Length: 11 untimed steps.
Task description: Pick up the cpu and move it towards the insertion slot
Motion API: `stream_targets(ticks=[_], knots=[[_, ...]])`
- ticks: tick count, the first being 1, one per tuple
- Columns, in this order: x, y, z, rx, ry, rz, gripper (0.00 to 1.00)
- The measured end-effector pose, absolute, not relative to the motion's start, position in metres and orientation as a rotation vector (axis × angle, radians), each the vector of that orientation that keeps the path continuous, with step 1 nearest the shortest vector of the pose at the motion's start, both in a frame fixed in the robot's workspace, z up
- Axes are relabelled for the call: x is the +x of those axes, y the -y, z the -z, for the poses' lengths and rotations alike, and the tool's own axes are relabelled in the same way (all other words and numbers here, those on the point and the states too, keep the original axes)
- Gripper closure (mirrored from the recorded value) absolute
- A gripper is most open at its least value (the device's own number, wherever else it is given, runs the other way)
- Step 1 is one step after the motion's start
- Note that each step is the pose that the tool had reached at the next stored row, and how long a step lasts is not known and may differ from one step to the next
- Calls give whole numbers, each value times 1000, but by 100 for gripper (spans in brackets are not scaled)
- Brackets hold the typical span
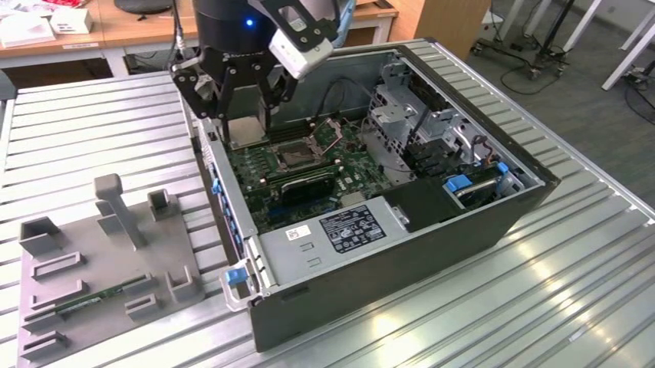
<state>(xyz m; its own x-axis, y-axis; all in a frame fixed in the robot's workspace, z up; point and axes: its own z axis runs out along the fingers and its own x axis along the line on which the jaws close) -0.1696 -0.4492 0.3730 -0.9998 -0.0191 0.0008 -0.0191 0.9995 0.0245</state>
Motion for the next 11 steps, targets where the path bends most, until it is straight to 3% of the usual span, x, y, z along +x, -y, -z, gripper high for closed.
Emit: stream_targets(ticks=[11], knots=[[-150,449,-373,30,3140,38,46]])
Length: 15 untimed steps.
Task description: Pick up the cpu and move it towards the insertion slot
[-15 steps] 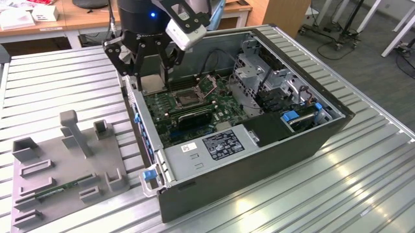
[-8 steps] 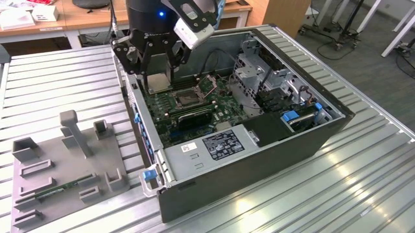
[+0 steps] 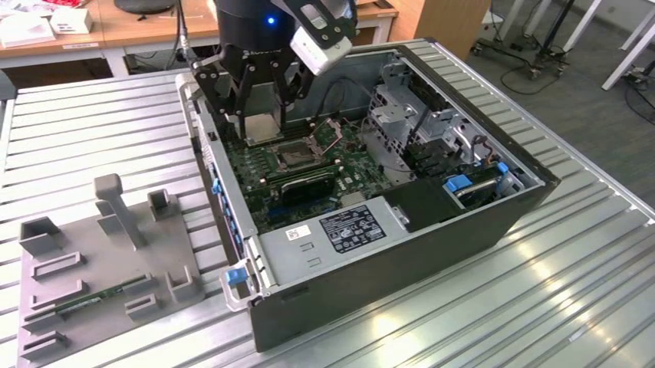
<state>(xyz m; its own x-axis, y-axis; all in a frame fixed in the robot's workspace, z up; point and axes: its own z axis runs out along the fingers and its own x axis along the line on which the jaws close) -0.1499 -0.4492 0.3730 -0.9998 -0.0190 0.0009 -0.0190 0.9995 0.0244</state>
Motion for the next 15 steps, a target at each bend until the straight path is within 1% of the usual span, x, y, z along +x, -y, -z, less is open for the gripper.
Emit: stream_targets(ticks=[15], knots=[[-130,449,-373,30,3140,38,46]])
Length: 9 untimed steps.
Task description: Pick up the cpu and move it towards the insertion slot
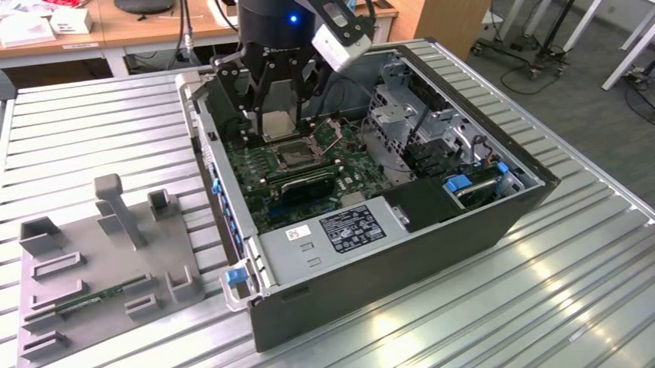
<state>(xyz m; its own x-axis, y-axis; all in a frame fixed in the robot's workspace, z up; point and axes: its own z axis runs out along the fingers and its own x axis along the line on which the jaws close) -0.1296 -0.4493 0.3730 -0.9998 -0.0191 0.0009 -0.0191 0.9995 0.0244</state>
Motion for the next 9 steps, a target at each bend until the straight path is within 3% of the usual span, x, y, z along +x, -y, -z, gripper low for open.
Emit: stream_targets(ticks=[9], knots=[[-129,449,-373,30,3140,38,46]])
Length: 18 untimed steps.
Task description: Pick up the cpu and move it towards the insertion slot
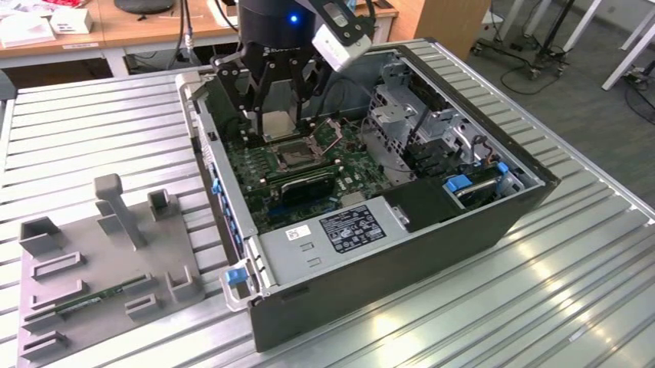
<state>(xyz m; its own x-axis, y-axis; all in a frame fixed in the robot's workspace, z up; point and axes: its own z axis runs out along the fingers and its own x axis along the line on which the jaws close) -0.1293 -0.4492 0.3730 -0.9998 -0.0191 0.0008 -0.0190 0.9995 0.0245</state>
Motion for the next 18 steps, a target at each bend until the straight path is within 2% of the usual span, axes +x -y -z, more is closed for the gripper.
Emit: stream_targets(ticks=[18], knots=[[-114,449,-373,30,3140,39,46]])
